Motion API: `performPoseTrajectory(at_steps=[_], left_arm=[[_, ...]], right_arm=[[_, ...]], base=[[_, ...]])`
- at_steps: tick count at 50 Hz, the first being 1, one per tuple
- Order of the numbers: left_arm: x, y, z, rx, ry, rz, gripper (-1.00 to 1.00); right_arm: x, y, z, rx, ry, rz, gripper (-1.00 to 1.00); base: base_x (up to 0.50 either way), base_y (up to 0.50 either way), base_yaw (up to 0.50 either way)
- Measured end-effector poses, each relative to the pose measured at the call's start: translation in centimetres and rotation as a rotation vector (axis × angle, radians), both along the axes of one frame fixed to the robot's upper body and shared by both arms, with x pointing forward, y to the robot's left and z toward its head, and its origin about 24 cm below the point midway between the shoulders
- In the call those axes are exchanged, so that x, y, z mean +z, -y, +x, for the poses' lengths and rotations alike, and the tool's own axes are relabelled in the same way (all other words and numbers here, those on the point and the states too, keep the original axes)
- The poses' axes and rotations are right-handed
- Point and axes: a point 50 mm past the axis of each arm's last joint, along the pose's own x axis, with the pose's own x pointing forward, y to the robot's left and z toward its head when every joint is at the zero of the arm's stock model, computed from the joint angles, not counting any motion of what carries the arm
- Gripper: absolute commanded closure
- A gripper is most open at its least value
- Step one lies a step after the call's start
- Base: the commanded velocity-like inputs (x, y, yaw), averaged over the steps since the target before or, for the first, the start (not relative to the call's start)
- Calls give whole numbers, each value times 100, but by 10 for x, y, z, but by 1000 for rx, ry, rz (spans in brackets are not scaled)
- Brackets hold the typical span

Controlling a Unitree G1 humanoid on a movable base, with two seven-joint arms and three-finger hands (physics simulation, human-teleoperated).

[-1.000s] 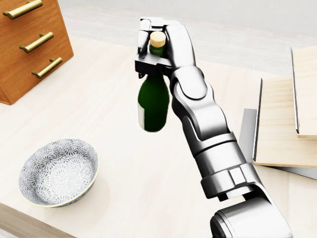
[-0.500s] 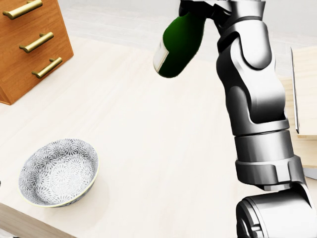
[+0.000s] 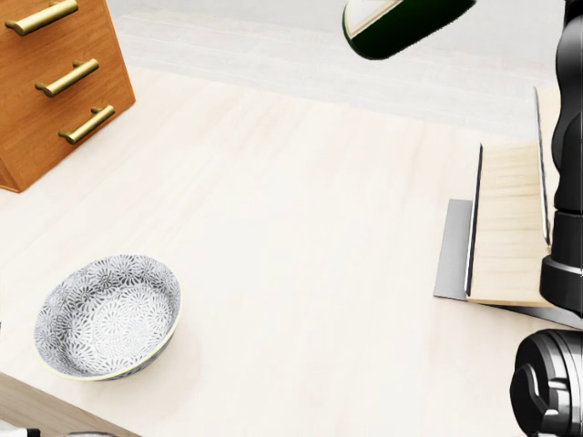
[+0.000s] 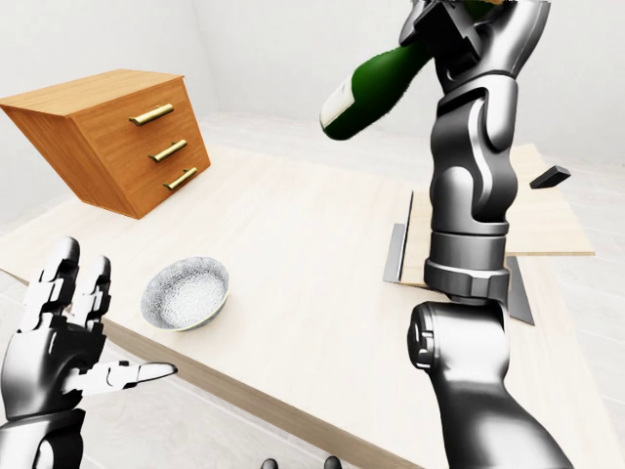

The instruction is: Put the wine bottle on the wine rack.

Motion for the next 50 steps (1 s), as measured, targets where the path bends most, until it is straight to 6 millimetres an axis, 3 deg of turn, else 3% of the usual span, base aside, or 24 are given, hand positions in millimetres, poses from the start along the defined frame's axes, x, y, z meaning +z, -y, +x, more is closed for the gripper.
performPoseTrajectory(at_steps=[35, 50], left_arm=[[5, 0, 0, 3, 22, 5, -100], [5, 1, 1, 8, 24, 8, -100]], right_arm=[[8, 105, 1, -129, -118, 274, 100], [10, 137, -8, -179, -142, 366, 100]], base=[[0, 0, 0], [0, 0, 0]])
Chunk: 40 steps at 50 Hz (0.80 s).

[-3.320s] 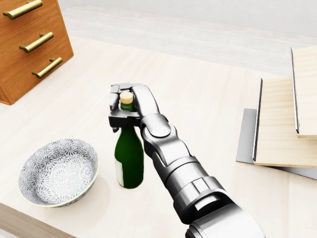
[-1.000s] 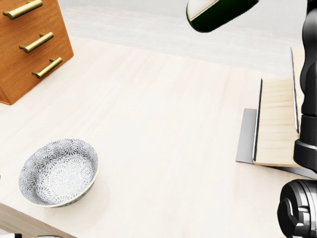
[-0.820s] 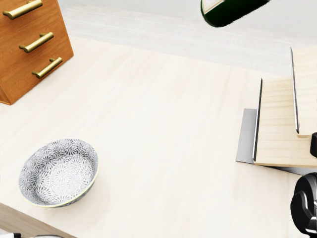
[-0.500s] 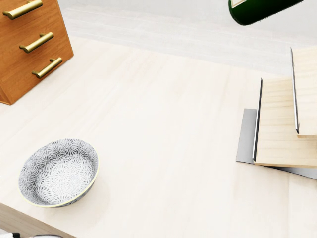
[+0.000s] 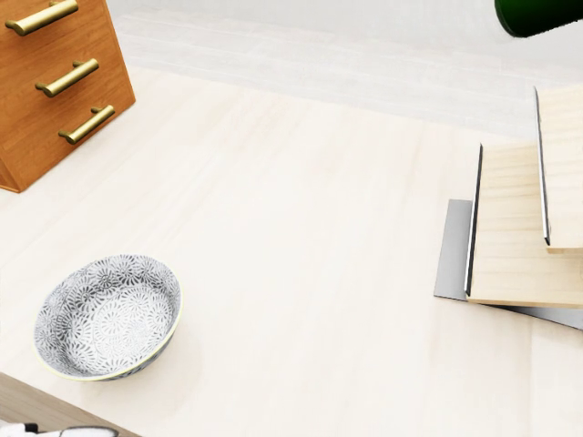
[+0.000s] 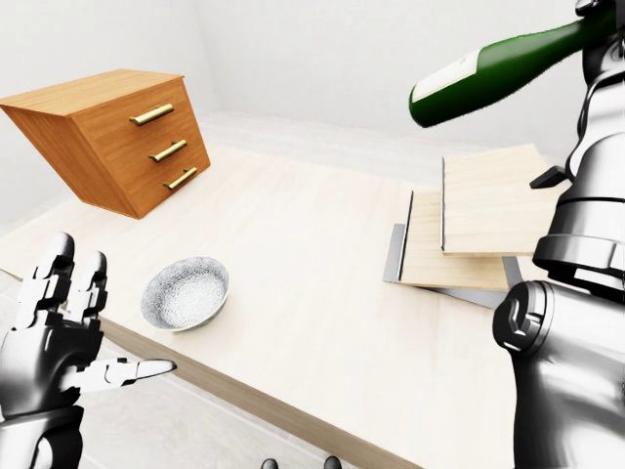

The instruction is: Put the wine bottle on the wine rack.

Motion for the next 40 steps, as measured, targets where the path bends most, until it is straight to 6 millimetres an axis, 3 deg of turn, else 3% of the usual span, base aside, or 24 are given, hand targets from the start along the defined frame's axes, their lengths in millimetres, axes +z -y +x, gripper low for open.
performPoseTrajectory(at_steps=[40], left_arm=[[16, -3, -6, 20, 73, 26, -100]], right_arm=[[-4, 43, -47, 0, 87, 269, 100]], base=[[0, 0, 0]])
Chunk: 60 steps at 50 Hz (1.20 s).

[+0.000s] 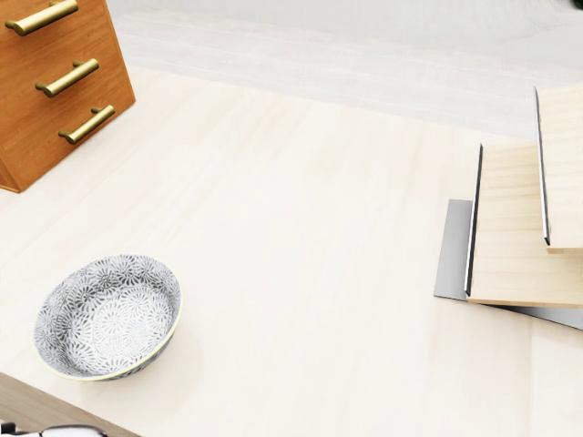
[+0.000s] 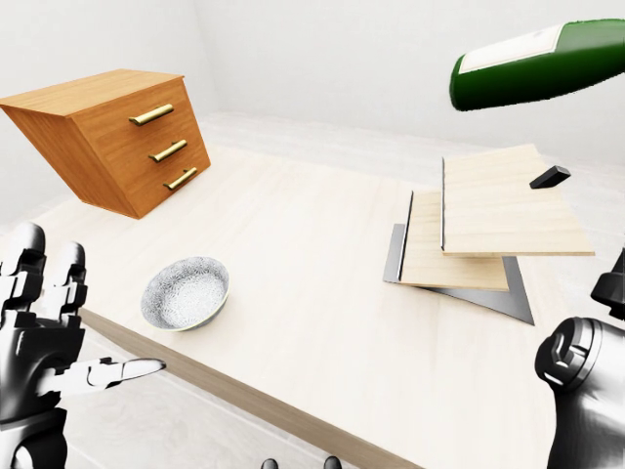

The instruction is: Put the wine bottle on the wine rack.

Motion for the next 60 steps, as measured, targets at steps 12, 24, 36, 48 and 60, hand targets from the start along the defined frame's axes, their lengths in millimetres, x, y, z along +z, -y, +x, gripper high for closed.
performPoseTrajectory(at_steps=[12, 24, 36, 48, 60], left_arm=[[3, 0, 0, 0, 14, 4, -100], [5, 1, -1, -1, 22, 7, -100], [6, 3, -2, -3, 25, 11, -100], [3, 2, -1, -2, 11, 7, -100], [2, 2, -1, -2, 6, 8, -100]], right_arm=[[-5, 5, -10, 27, 7, 30, 100], [-8, 9, -18, 31, -6, 34, 100], [-16, 13, -17, -2, -53, -12, 100], [-31, 20, -16, -45, -106, -59, 100], [-38, 22, -16, -61, -122, -69, 100]], base=[[0, 0, 0], [0, 0, 0], [0, 0, 0], [0, 0, 0], [0, 0, 0]])
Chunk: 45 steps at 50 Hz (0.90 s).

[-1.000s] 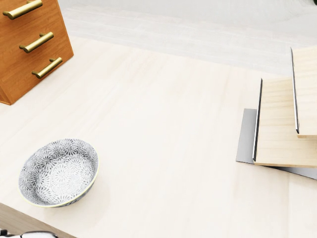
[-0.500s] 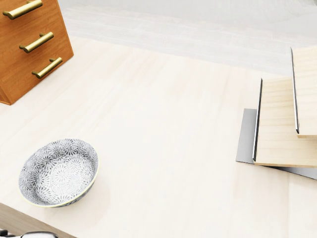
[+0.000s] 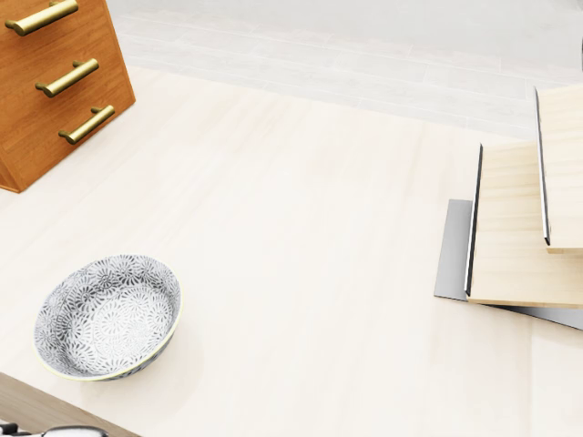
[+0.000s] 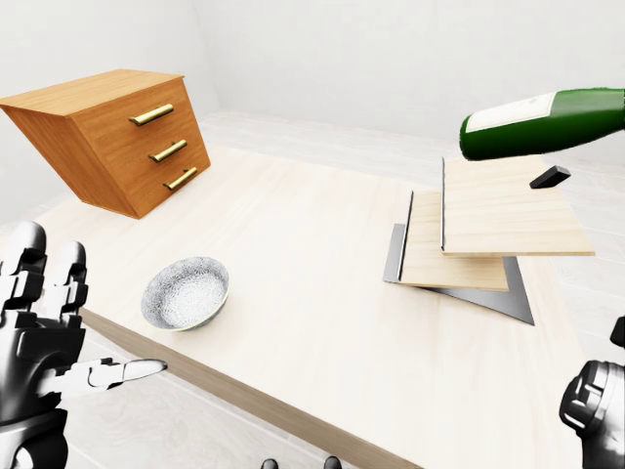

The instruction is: Put the wine bottle on the wine rack.

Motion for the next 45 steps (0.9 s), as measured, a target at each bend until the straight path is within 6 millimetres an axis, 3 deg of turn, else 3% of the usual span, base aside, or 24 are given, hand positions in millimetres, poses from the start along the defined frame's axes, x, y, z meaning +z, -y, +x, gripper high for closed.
performPoseTrajectory(at_steps=[45], left_arm=[[3, 3, 0, -3, 9, 12, -100]], right_arm=[[-27, 1, 15, -17, -98, -119, 100]], base=[[0, 0, 0]])
